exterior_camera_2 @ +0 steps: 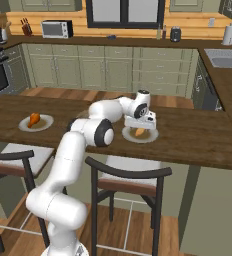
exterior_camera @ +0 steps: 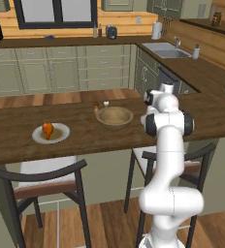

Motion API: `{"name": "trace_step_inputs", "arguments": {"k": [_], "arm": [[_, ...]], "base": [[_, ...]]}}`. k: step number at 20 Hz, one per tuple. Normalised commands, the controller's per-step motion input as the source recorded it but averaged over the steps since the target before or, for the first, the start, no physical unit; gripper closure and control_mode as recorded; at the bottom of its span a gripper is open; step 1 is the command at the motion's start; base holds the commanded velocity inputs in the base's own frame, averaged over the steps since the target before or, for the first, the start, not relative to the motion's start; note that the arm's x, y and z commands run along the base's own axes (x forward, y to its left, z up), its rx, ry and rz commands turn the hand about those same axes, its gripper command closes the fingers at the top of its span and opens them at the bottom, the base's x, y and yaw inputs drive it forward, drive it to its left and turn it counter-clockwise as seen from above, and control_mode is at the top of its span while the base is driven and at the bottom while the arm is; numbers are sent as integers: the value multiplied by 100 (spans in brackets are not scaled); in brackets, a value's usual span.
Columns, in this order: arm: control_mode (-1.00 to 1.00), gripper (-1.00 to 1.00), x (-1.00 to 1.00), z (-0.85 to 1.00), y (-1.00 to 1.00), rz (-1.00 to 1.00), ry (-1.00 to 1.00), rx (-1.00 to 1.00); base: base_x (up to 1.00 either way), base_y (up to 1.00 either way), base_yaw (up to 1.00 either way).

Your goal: Pick the chicken drumstick and potato from their plates and place them in the bowl. Then put the bowl in the fridge.

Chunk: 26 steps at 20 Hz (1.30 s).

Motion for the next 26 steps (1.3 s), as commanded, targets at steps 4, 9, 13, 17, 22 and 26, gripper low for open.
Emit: {"name": "trace_step_inputs", "arguments": {"k": [4, 9, 13, 17, 22, 26], "arm": [[-100, -100, 18, -49, 2, 0, -1, 0], [-100, 100, -28, -40, 10, -1, -9, 0], [-100, 100, -65, -20, 37, 0, -26, 0], [-100, 100, -93, -4, 49, -1, -28, 0], [-100, 100, -93, 66, 13, -3, -28, -2], [-100, 100, -32, 69, 18, -2, 0, 0]], "base": [[0, 0, 0], [0, 0, 0], [0, 0, 0], [0, 0, 0], [0, 0, 0], [0, 0, 0]]}}
